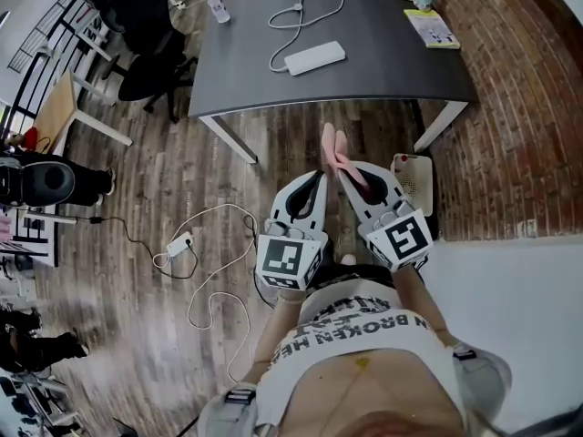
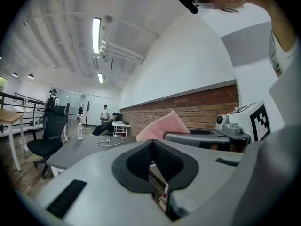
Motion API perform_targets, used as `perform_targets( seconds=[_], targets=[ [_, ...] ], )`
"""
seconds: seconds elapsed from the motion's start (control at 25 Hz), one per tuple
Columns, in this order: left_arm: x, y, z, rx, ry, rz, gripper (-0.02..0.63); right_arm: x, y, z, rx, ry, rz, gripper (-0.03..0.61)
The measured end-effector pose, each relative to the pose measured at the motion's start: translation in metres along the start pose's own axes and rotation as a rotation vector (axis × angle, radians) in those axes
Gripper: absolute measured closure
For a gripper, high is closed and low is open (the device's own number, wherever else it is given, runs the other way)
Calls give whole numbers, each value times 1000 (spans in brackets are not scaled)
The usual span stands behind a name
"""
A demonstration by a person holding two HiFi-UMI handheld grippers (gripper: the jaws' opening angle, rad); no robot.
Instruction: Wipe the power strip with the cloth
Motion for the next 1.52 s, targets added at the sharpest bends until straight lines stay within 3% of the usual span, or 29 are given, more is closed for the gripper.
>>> perform_targets(
  seconds=[0.48,1.04,1.52],
  targets=[
    [-14,84,-87,103,8,-17,607,2,107,56,68,-2,7,561],
    [-8,100,-157,99,-5,-40,607,14,186,57,45,19,-7,561],
    [-5,114,-180,103,-35,-55,607,28,206,68,62,28,-71,561]
  ],
)
Point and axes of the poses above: the fingertips, and each gripper's own axes: y forward along the fingers, z to its right, x out of its underside, the point moved 1 cm from there along -y, backward along the fingers, and after that the axes turned 1 degree about -x, right-handed, at the moved point
